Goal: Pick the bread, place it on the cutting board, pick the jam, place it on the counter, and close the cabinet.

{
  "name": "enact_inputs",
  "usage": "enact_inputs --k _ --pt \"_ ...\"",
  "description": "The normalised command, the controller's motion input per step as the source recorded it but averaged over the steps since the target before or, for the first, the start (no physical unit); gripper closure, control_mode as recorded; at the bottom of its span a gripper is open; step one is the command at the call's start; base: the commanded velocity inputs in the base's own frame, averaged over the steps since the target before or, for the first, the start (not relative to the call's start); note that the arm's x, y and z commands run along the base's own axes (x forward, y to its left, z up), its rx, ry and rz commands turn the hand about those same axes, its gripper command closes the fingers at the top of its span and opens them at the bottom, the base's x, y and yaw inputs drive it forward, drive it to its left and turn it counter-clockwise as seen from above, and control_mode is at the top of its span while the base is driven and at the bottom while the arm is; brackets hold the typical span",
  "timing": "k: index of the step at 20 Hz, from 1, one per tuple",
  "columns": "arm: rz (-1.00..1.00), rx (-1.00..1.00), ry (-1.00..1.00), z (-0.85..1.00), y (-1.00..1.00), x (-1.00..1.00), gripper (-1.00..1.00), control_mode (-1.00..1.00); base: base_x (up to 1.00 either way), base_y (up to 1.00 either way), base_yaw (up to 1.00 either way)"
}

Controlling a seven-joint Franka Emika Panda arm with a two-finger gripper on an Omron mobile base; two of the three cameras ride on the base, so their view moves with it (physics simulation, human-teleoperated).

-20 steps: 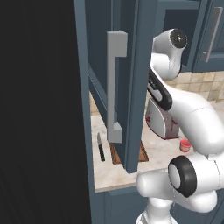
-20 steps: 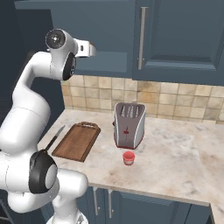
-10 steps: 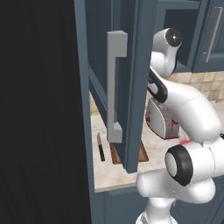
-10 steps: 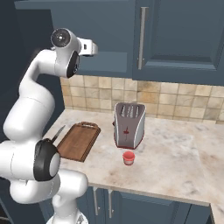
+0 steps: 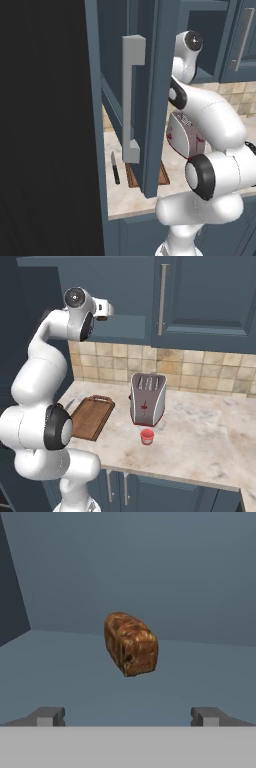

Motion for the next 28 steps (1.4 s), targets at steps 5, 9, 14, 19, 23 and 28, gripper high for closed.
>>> enact_inputs --k 5,9,14,19,23,28 --pt "0.01 0.0 0.0 -0.05 0.0 0.23 -1.0 -1.0 0.0 0.0 0.0" --pt "0.01 0.0 0.0 -0.07 0.0 0.23 -1.0 -1.0 0.0 0.0 0.0" --pt "0.01 0.0 0.0 -0.09 0.0 0.23 -1.0 -1.0 0.0 0.0 0.0" --pt "0.01 0.0 0.0 -0.1 0.0 0.28 -1.0 -1.0 0.0 0.0 0.0" --pt "0.01 0.0 0.0 -0.1 0.0 0.35 -1.0 -1.0 0.0 0.0 0.0" --pt "0.01 0.0 0.0 -0.08 0.0 0.33 -1.0 -1.0 0.0 0.0 0.0"
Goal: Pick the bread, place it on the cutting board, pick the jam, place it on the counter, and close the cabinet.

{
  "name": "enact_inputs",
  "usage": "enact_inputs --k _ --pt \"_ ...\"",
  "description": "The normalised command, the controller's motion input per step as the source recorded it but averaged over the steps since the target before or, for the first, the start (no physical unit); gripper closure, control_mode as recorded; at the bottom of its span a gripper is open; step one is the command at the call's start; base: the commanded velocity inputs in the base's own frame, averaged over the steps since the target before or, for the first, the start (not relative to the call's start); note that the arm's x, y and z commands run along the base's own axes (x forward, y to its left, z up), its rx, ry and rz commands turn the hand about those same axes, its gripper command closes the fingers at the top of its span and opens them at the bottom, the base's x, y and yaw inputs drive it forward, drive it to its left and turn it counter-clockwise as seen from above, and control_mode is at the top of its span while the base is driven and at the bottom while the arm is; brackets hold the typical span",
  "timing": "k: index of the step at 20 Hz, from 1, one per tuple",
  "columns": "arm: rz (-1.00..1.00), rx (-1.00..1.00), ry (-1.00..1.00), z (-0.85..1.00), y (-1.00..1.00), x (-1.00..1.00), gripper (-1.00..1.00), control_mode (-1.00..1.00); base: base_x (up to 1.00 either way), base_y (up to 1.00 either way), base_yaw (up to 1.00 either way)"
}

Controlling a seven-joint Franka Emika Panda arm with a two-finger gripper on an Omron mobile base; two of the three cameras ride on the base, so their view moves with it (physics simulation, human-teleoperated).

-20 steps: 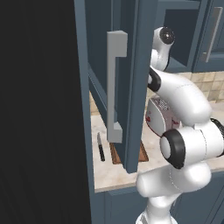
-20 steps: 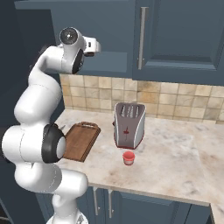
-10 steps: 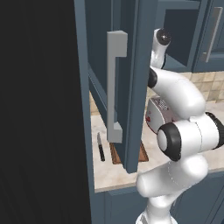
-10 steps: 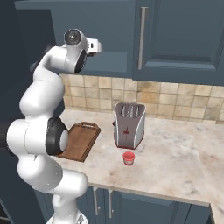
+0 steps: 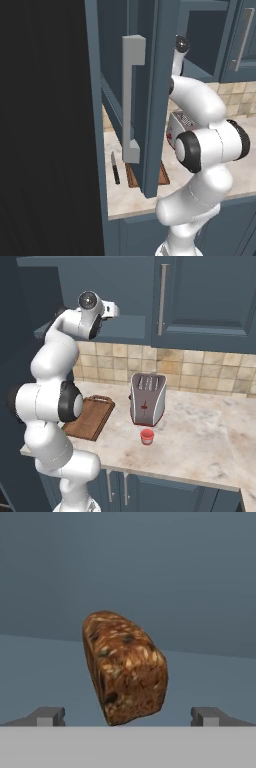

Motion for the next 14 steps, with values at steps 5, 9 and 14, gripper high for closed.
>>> enact_inputs --k 5,9,14 --pt "0.0 0.0 0.0 0.0 0.0 0.27 -1.0 -1.0 0.0 0.0 0.0" --pt "0.0 0.0 0.0 0.0 0.0 0.24 -1.0 -1.0 0.0 0.0 0.0" --pt "0.01 0.0 0.0 -0.01 0.0 0.24 -1.0 -1.0 0.0 0.0 0.0"
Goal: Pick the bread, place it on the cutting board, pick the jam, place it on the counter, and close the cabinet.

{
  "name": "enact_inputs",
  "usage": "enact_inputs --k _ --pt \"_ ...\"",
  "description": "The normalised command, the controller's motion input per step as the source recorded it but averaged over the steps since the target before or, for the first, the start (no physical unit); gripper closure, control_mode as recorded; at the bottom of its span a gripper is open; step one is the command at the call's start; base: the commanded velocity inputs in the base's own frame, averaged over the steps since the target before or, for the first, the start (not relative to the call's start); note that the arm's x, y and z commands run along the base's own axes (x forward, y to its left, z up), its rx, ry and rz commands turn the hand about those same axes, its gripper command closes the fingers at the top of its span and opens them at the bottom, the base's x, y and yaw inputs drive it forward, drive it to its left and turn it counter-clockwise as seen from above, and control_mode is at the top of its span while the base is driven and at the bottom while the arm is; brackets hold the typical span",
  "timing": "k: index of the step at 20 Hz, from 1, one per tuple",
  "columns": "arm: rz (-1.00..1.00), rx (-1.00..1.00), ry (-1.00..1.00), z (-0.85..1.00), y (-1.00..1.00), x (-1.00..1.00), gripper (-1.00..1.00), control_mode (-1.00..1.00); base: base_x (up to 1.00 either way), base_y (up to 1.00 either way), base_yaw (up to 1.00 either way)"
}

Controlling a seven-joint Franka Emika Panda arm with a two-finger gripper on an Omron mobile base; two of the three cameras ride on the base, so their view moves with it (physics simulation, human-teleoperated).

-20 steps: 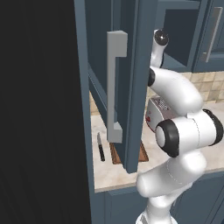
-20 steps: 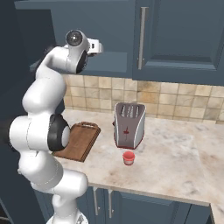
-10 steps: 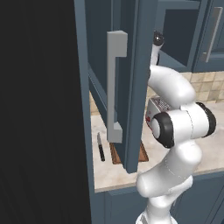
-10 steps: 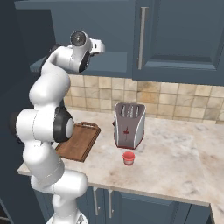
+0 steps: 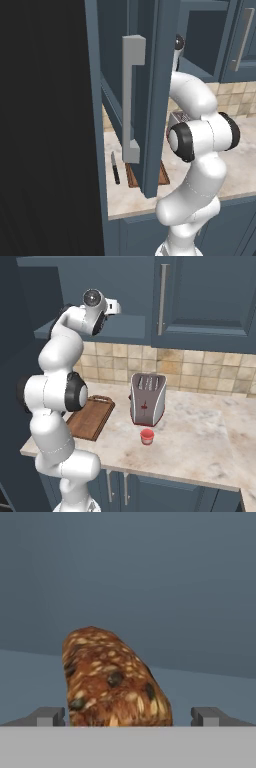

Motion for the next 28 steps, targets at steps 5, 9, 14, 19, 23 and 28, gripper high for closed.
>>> enact_inputs --k 5,9,14,19,23,28 --pt "0.01 0.0 0.0 -0.05 0.0 0.27 -1.0 -1.0 0.0 0.0 0.0" --pt "0.01 0.0 0.0 -0.08 0.0 0.29 -1.0 -1.0 0.0 0.0 0.0" --pt "0.01 0.0 0.0 -0.12 0.01 0.22 -1.0 -1.0 0.0 0.0 0.0" --pt "0.0 0.0 0.0 -0.18 0.22 0.21 1.0 -1.0 0.0 0.0 0.0" --pt "0.01 0.0 0.02 -0.04 0.14 0.06 1.0 -1.0 0.0 0.0 0.0" --pt "0.01 0.0 0.0 0.0 0.0 -0.08 1.0 -1.0 0.0 0.0 0.0"
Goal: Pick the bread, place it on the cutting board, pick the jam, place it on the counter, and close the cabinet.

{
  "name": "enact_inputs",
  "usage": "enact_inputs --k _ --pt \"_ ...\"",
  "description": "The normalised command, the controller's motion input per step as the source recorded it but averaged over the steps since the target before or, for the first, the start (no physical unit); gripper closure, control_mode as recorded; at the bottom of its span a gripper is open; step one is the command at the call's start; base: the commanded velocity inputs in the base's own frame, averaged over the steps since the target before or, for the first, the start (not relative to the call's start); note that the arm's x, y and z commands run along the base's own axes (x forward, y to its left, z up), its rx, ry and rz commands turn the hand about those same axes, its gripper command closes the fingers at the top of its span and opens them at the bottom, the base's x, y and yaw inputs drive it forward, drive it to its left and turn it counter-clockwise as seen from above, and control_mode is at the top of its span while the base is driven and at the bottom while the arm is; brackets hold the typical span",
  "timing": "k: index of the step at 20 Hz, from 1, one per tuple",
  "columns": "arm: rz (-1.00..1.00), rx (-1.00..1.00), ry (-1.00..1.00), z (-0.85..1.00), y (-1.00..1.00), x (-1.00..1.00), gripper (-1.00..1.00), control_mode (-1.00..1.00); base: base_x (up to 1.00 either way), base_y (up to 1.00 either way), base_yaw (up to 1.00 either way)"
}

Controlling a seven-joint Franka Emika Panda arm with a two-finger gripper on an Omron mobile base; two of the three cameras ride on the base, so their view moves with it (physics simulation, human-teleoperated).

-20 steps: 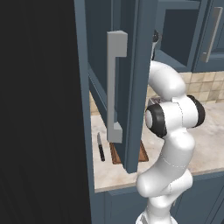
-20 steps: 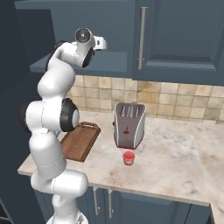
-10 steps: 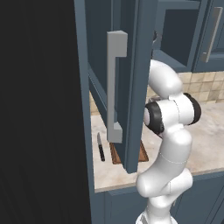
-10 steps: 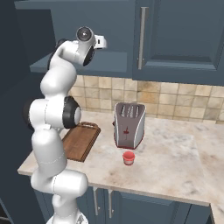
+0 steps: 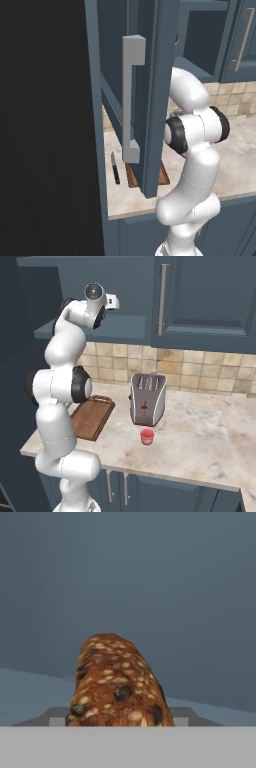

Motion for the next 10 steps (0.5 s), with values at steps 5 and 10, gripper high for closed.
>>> enact_inputs --k 5,10 --pt "0.0 0.0 0.0 0.02 0.0 -0.44 1.0 -1.0 0.0 0.0 0.0" --pt "0.0 -0.01 0.0 0.0 0.0 -0.55 1.0 -1.0 0.0 0.0 0.0"
